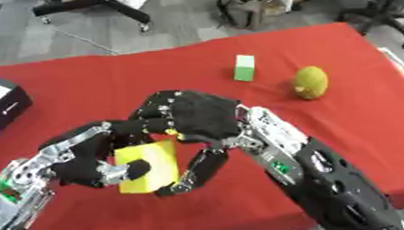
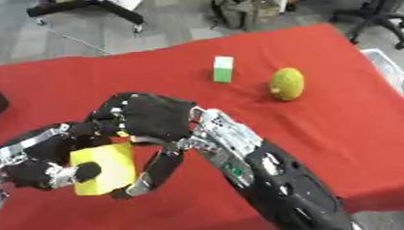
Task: Pick up the objects with one hand, pass them to the other hand, and then place them into the box on the other side of the table.
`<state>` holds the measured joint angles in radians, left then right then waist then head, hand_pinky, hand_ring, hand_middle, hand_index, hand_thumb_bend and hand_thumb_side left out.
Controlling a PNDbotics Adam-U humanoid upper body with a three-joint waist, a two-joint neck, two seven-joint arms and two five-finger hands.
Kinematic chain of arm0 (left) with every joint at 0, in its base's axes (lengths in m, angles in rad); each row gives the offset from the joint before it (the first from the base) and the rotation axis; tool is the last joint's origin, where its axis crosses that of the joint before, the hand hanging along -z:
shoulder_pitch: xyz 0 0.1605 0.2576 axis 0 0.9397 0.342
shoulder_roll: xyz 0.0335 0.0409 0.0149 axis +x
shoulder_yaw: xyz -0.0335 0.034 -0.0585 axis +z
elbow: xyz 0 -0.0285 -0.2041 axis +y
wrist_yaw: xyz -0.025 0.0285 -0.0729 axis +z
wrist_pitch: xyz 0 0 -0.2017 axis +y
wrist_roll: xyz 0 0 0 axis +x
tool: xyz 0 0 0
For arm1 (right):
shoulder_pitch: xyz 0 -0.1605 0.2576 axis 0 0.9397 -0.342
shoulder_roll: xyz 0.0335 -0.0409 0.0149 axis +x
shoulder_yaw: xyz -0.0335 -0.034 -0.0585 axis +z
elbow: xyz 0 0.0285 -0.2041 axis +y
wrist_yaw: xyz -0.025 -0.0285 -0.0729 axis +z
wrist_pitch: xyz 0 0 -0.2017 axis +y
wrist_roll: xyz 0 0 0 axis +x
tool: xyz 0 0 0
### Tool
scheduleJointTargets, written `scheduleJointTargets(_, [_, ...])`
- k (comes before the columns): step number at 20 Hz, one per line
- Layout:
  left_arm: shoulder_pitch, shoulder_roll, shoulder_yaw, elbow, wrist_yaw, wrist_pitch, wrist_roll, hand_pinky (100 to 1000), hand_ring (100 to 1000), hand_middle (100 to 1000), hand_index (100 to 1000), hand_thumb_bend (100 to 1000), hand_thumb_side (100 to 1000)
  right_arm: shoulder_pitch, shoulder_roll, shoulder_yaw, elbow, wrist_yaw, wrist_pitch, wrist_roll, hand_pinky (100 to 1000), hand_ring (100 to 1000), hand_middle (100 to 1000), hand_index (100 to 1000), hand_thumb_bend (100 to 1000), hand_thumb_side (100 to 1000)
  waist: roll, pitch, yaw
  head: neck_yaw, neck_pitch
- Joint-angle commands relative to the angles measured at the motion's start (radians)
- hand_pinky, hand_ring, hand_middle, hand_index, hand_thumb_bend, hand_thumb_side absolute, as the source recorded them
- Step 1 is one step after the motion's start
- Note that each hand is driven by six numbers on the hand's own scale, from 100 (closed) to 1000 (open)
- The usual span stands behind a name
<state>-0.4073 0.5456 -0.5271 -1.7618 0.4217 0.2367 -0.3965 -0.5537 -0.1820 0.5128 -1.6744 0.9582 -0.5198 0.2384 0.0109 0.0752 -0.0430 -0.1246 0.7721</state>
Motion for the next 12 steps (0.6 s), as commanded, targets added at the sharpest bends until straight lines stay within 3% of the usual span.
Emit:
scheduleJointTargets(1, [-0.001,0.019,0.023,-0.009,-0.011,-0.001,0.016,691,328,178,431,274,163,-0.003,-0.026,-0.033,-0.035,-0.012,0.037,0.019,814,788,791,952,485,597,0.001,-0.016,-0.002,0.000,-0.002])
scheduleJointTargets(12, [0.024,0.028,0.079,-0.019,-0.008,-0.012,0.095,689,324,175,428,279,158,0.041,-0.045,-0.085,-0.109,-0.067,0.108,0.069,821,792,796,945,479,596,0.001,-0.016,-0.007,-0.001,-0.002])
